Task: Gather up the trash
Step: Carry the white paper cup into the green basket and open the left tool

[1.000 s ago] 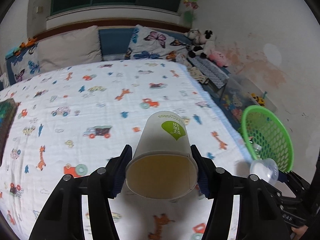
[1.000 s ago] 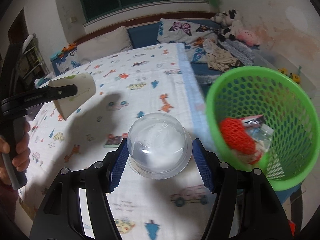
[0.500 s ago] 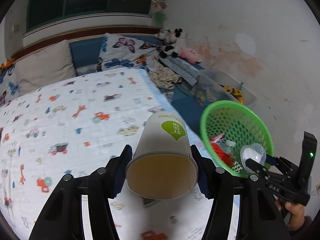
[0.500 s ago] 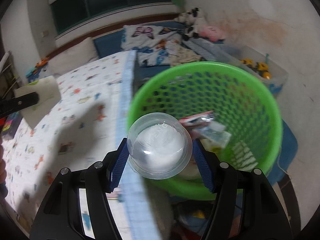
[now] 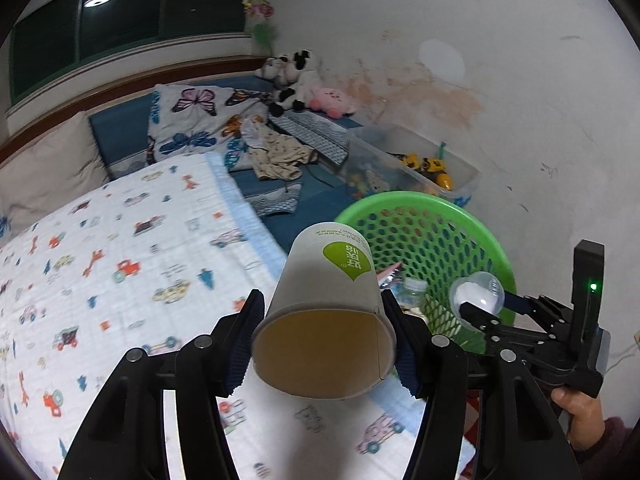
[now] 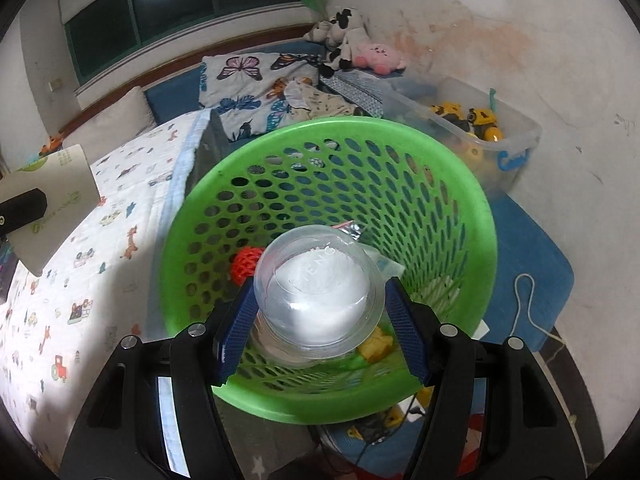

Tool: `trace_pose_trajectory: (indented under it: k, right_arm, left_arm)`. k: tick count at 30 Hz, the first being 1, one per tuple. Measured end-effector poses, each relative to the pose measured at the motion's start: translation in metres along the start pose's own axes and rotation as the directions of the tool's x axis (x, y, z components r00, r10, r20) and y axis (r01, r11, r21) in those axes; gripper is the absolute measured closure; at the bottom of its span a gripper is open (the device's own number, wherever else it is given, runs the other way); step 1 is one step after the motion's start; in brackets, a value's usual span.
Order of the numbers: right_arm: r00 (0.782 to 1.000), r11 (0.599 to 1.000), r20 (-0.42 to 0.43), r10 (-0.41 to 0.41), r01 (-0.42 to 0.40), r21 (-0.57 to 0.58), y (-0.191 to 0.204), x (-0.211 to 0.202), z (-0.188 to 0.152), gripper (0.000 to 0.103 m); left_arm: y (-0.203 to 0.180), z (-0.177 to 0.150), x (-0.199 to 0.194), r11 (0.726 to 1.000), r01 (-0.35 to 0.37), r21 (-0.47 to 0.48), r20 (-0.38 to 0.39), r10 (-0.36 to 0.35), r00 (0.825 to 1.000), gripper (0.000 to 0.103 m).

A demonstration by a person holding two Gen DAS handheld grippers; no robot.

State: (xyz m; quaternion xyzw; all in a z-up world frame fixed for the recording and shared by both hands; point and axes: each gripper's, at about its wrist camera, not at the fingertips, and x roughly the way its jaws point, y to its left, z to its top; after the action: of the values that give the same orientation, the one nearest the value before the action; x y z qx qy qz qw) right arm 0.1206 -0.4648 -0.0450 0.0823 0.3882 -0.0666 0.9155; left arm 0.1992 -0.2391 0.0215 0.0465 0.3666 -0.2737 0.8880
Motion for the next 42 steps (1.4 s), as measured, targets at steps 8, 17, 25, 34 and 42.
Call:
trace_pose_trajectory:
  k: [8,17,25,34,42]
  right_arm:
    - [1.0,1.0,0.01,-0.004,0.004,0.024,-0.011,-0.006,-0.003,0.034]
    - [0.999,1.0,0.036,0.011,-0.012,0.021,-0.011,-0.021,-0.005,0.033]
    - [0.999,0.999,0.045,0.028,-0.029,0.028,-0.01,-0.028,-0.012,0.031]
    - [0.999,0.999,0.03,0.032,-0.033,0.039,-0.013,-0.025,-0.019,0.03]
    - [0.999,0.998,0.036,0.039,-0.04,0.042,-0.011,-0.028,-0.021,0.03]
  left_arm:
    - [-0.025,0.007,0.018,0.999,0.026,0.048,-0.016,-0.025,1.0,0.046]
    - [-0.045,0.008,0.044,0.996,0.04,0.081,-0.054,-0.036,0.998,0.046]
    - [-0.058,0.01,0.07,0.994,0.037,0.105,-0.091,-0.027,0.995,0.046]
    - [-0.069,0.009,0.092,0.992,0.031,0.123,-0.123,-0.015,0.992,0.044]
    - [-0.07,0.007,0.098,0.991,0.032,0.127,-0.132,-0.015,0.991,0.039]
